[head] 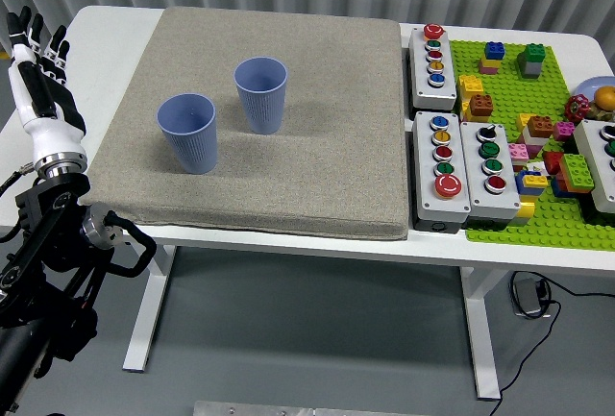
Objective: Pick cup pour cup place
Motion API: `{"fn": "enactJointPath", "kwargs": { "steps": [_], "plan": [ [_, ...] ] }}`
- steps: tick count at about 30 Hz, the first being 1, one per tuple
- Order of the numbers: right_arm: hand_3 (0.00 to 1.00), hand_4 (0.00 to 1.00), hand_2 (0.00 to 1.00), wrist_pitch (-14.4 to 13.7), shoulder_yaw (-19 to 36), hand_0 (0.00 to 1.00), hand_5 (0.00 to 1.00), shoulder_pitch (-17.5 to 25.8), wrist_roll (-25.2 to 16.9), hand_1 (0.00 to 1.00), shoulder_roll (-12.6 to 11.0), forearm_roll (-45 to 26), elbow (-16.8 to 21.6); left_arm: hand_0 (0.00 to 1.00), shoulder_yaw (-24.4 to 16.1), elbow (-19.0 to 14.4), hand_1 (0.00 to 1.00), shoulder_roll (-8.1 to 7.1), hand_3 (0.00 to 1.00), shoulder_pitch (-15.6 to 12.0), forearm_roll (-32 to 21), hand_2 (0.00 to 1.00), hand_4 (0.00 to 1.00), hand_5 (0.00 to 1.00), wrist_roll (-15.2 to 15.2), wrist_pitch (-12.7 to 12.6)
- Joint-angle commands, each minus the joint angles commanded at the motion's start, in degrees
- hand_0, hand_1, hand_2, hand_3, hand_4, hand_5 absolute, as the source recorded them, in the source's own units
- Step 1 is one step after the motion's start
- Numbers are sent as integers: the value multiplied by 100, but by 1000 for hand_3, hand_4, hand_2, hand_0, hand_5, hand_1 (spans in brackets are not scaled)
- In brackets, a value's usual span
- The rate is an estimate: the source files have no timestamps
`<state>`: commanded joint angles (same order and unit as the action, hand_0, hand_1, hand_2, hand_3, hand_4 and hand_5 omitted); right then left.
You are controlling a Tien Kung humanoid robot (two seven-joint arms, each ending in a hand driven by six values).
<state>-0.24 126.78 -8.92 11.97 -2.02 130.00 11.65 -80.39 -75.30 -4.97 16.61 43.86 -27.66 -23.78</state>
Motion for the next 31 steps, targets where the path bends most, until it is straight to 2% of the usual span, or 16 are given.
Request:
{"fn": "enactJointPath", "kwargs": {
  "steps": [6,11,17,23,31],
  "plan": [
    [578,2,586,-4,-4,690,168,-7,2,654,0,0,0,888,-14,7,853,-2,928,-3,34,958,746,998,18,32],
    [578,2,586,-13,10,689,168,-8,9,655,8,0,5,889,-17,63,852,7,929,1,124,959,746,998,117,171],
    [578,2,586,-14,15,689,168,-8,9,654,9,0,6,888,0,42,852,6,926,-1,120,959,743,998,95,126],
    [578,2,585,-23,-10,689,168,-5,9,654,9,0,2,882,131,-8,843,13,903,-2,-168,951,738,998,-377,-145],
    [578,2,586,-17,-29,690,168,3,12,654,11,0,2,881,127,-9,841,9,901,-11,-124,950,730,998,-470,-238]
  ]
}}
